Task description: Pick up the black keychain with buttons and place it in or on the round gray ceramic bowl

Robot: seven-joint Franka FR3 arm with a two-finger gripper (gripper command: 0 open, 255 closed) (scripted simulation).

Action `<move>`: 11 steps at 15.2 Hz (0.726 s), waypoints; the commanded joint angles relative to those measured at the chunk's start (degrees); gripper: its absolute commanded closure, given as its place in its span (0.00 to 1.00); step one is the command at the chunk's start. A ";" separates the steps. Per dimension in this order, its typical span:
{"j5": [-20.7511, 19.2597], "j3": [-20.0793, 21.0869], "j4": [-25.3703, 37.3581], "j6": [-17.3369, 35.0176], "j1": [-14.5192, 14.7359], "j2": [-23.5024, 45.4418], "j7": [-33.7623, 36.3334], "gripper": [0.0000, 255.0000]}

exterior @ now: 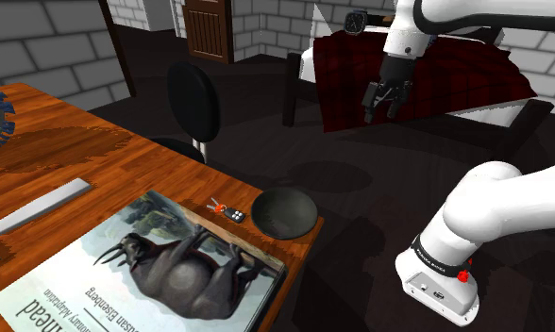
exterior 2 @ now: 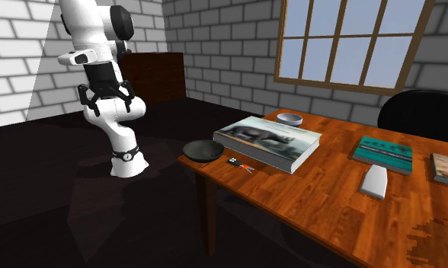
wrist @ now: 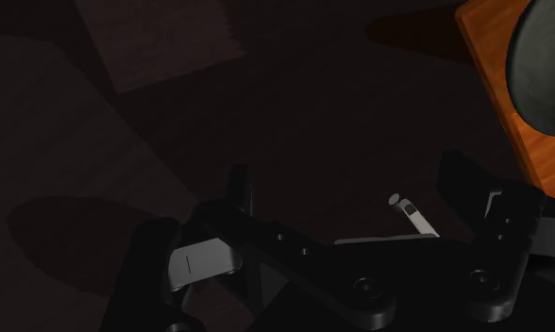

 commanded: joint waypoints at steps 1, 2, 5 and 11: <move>0.00 0.00 0.00 0.00 0.00 0.00 0.00 0.00; 0.71 1.01 -0.25 1.24 0.62 0.96 0.70 0.00; 2.69 4.04 -0.61 5.01 2.43 4.23 2.75 0.00; 5.76 9.98 0.44 12.44 5.69 12.35 6.71 0.00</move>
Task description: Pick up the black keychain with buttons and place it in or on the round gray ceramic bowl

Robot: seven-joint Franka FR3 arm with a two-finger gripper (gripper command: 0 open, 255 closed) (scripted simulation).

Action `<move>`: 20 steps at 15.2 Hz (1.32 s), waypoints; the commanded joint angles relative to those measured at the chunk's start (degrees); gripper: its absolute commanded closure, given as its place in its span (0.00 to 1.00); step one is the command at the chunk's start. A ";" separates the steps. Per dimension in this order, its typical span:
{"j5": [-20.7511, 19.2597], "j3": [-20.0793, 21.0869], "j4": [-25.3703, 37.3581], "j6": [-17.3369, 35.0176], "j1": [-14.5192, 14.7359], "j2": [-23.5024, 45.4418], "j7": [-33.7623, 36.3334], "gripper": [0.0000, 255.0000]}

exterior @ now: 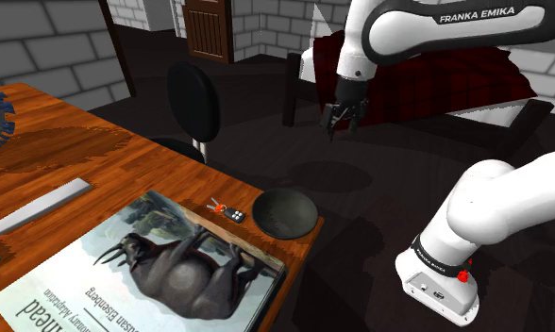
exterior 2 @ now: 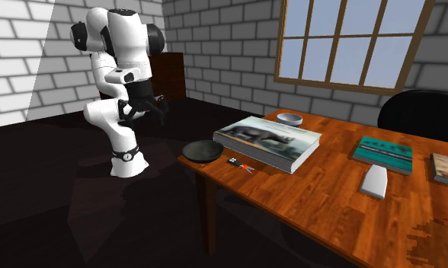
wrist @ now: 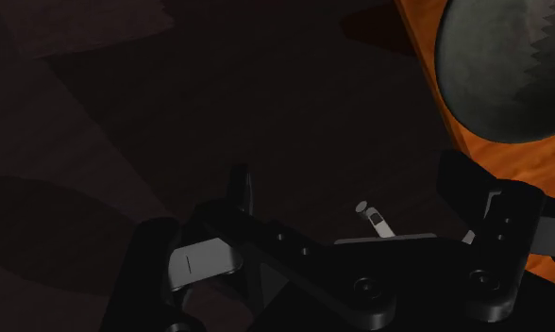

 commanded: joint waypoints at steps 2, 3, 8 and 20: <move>1.23 3.08 1.60 3.37 1.51 4.70 2.20 0.00; 1.48 4.05 2.13 4.52 1.94 6.32 2.87 0.00; 1.79 8.76 5.71 9.86 3.74 14.96 6.44 0.00; -5.71 17.91 20.36 18.22 7.85 38.76 17.71 0.00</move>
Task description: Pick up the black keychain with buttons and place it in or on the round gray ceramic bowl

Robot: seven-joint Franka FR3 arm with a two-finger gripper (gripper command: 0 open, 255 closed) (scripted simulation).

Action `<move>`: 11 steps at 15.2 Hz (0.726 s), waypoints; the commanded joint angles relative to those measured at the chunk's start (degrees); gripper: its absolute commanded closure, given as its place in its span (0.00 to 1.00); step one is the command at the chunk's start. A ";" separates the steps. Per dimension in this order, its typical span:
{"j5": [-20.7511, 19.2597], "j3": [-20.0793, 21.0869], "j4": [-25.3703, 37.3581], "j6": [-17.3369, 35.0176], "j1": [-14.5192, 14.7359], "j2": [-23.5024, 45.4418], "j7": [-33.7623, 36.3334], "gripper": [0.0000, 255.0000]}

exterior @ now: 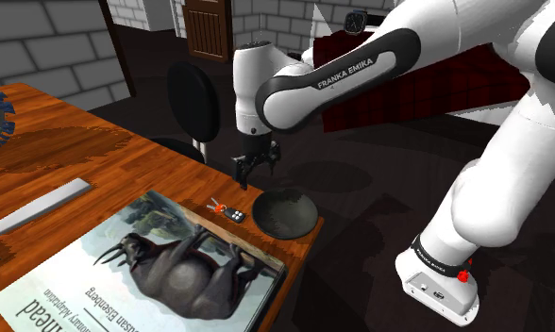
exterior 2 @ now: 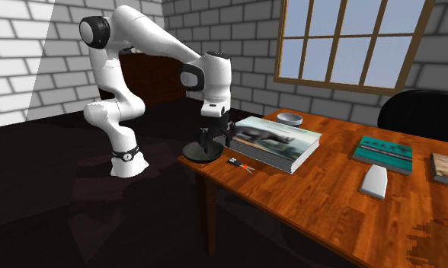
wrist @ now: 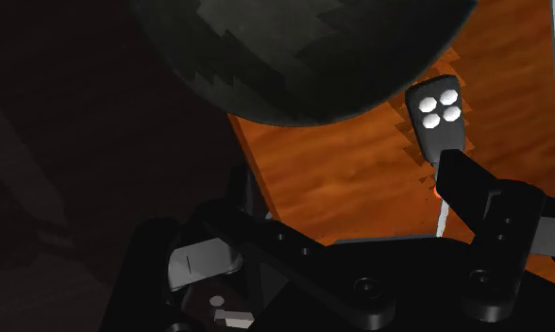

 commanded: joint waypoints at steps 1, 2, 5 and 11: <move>-2.32 1.13 3.90 0.33 1.10 4.66 2.45 0.00; -3.47 1.49 5.58 0.56 1.75 6.82 3.51 0.00; -7.01 2.14 11.03 0.78 4.07 13.35 6.53 0.00; -9.28 1.87 12.14 3.37 5.56 17.57 8.22 0.00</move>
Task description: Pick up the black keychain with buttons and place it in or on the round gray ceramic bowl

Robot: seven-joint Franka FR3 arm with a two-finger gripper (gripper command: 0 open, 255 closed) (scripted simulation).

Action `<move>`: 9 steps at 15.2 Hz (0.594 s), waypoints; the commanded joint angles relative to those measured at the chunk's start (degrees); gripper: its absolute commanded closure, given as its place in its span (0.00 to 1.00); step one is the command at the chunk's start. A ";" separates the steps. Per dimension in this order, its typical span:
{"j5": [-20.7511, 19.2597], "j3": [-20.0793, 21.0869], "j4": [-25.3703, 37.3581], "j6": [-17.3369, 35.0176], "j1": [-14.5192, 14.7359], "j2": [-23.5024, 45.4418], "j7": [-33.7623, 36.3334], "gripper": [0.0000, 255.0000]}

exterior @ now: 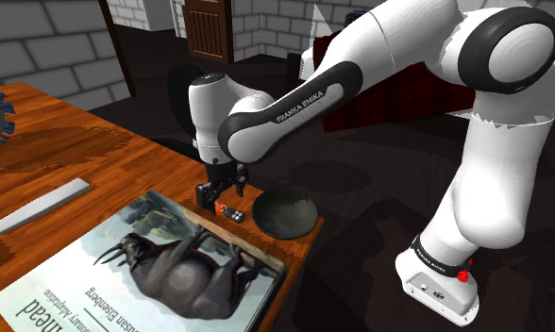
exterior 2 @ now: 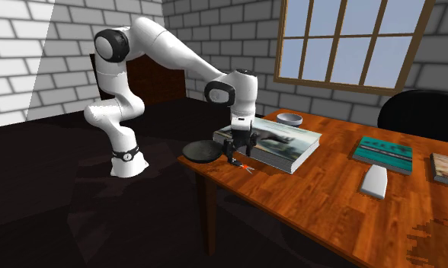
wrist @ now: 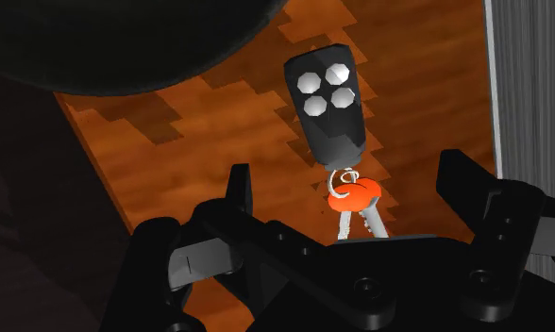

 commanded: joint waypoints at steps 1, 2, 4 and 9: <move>-0.48 -0.16 -0.57 1.36 0.16 0.83 0.30 0.00; -0.70 -0.25 -0.89 2.02 0.24 1.22 0.44 0.00; -1.06 -0.39 -1.37 3.06 0.36 1.84 0.68 0.00; -1.07 -0.40 -1.35 3.06 0.36 1.85 0.68 0.00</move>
